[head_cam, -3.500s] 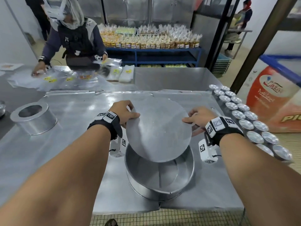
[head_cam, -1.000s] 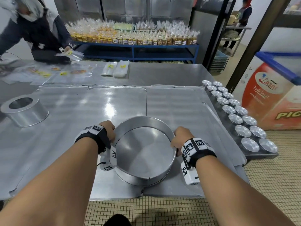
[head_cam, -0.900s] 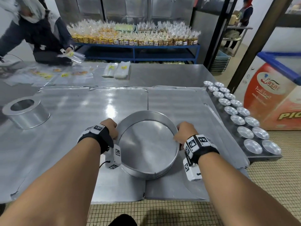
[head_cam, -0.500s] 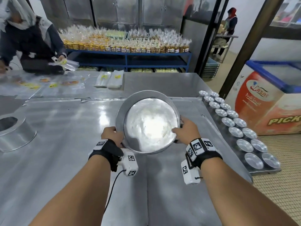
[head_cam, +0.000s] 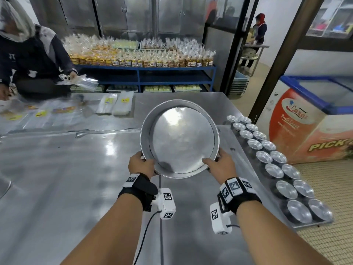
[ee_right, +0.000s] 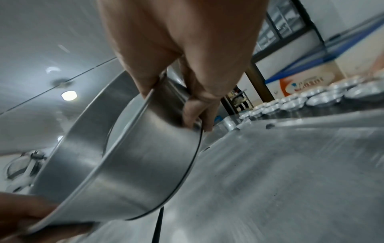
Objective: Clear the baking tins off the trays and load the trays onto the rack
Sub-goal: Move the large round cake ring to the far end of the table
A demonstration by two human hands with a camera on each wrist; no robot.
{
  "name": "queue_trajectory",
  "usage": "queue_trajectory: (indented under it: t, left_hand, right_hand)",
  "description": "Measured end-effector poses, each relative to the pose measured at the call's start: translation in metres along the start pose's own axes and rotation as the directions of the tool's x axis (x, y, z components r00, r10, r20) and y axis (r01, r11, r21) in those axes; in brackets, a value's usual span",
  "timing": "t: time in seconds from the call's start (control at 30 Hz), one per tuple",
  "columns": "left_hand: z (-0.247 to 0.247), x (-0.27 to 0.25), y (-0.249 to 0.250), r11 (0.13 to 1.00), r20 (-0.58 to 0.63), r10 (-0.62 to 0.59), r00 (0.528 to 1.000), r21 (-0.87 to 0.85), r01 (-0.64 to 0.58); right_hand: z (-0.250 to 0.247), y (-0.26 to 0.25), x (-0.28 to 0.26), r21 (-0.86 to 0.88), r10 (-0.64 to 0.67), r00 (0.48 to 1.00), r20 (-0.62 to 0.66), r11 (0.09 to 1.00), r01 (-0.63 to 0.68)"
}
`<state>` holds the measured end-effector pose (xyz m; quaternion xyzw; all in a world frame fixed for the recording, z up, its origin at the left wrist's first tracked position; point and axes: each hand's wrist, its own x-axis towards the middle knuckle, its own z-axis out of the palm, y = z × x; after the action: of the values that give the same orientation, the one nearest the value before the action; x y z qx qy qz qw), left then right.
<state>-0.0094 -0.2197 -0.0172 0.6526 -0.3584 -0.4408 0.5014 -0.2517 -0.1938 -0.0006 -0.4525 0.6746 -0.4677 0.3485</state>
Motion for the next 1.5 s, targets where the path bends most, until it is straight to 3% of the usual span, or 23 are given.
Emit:
queue_trajectory:
  t: [0.2, 0.33, 0.47, 0.7, 0.83, 1.0, 1.1, 1.23, 1.33, 1.4, 1.5]
  left_hand:
    - [0.089, 0.041, 0.013, 0.984, -0.009, -0.069, 0.998, -0.168, 0.066]
    - [0.155, 0.067, 0.03, 0.962, -0.018, -0.101, 0.995, -0.257, 0.093]
    - [0.215, 0.104, 0.041, 0.953, -0.024, -0.103, 0.994, -0.289, 0.091]
    - [0.29, 0.204, 0.048, 0.993, 0.08, 0.11, 0.991, -0.055, -0.106]
    - [0.331, 0.264, 0.043, 0.985, 0.127, 0.155, 0.98, 0.05, -0.162]
    - [0.369, 0.305, 0.032, 0.9, 0.137, 0.213, 0.967, 0.358, -0.249]
    - [0.384, 0.32, 0.019, 0.875, 0.124, 0.217, 0.968, 0.415, -0.249]
    - [0.396, 0.322, 0.008, 0.962, 0.039, 0.147, 0.988, 0.228, -0.152]
    - [0.403, 0.322, 0.004, 0.936, -0.055, 0.16, 0.986, 0.325, -0.134]
    - [0.407, 0.325, 0.006, 0.939, -0.105, 0.153, 0.983, 0.325, -0.111]
    - [0.41, 0.326, 0.012, 0.938, -0.081, 0.118, 0.99, 0.336, -0.084]
  right_hand:
    - [-0.021, 0.011, 0.076, 0.146, 0.046, 0.998, -0.041, 0.988, -0.039]
    - [-0.031, 0.014, 0.136, 0.442, 0.152, 0.984, 0.096, 0.879, -0.179]
    - [-0.037, 0.021, 0.197, 0.497, 0.127, 0.983, 0.13, 0.85, -0.175]
    - [-0.041, 0.033, 0.328, 0.425, 0.096, 0.992, 0.085, 0.897, -0.123]
    - [-0.034, 0.055, 0.402, 0.325, 0.091, 0.996, 0.024, 0.941, -0.094]
    - [-0.027, 0.067, 0.452, 0.356, 0.123, 0.992, 0.011, 0.927, -0.119]
    - [-0.023, 0.085, 0.481, 0.241, 0.122, 0.992, -0.023, 0.964, -0.113]
    - [-0.014, 0.107, 0.513, 0.125, 0.134, 0.99, -0.036, 0.984, -0.128]
    - [-0.007, 0.127, 0.542, 0.103, 0.145, 0.988, -0.044, 0.985, -0.14]
    - [-0.007, 0.122, 0.543, 0.052, 0.142, 0.989, -0.03, 0.989, -0.14]
    - [-0.012, 0.094, 0.514, 0.011, 0.125, 0.991, -0.043, 0.992, -0.125]
